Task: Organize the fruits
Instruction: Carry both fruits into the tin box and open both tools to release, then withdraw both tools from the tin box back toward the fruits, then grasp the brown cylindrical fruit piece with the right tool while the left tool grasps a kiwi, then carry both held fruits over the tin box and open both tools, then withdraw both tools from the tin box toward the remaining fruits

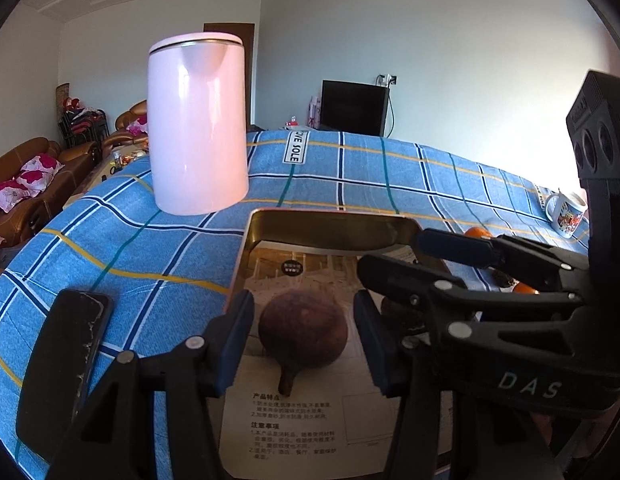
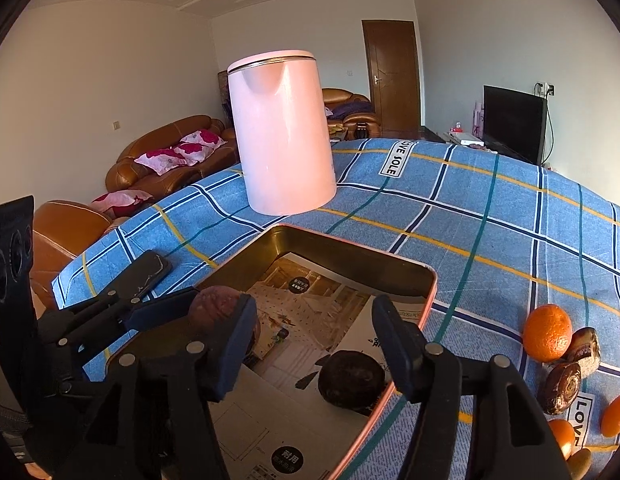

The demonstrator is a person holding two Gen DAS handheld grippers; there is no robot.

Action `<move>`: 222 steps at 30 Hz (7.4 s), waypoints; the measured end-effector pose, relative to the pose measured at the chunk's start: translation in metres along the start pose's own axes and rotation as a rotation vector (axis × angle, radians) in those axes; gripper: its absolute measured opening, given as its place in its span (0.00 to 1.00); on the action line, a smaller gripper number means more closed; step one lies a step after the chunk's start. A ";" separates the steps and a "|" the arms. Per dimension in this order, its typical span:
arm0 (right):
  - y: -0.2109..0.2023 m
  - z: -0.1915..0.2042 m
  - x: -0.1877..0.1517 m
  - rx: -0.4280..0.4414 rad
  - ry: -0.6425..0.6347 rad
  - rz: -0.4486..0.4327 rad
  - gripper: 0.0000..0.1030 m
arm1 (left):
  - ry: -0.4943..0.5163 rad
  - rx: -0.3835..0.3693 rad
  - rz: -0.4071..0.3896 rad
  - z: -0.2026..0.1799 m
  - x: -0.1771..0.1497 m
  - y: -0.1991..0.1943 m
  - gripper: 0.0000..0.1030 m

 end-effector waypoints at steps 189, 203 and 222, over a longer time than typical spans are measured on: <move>-0.045 0.032 -0.026 -0.018 -0.147 -0.046 0.36 | -0.078 0.004 -0.105 0.007 -0.021 -0.034 0.27; -0.053 0.012 -0.036 0.022 -0.069 -0.016 0.49 | -0.040 0.017 -0.126 -0.013 -0.019 -0.041 0.63; -0.120 -0.123 -0.115 -0.242 0.121 0.144 0.50 | 0.176 -0.139 -0.024 -0.146 -0.036 -0.017 0.69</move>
Point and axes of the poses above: each gripper's, at about its wrist camera, not at the fingertips, and y roughly the way its jaws point, z to its left, x to its top, the point moved 5 cm from there along y, roughly the way its jaws point, and after that the axes turned 15 degrees about -y, right-handed, at the moved point
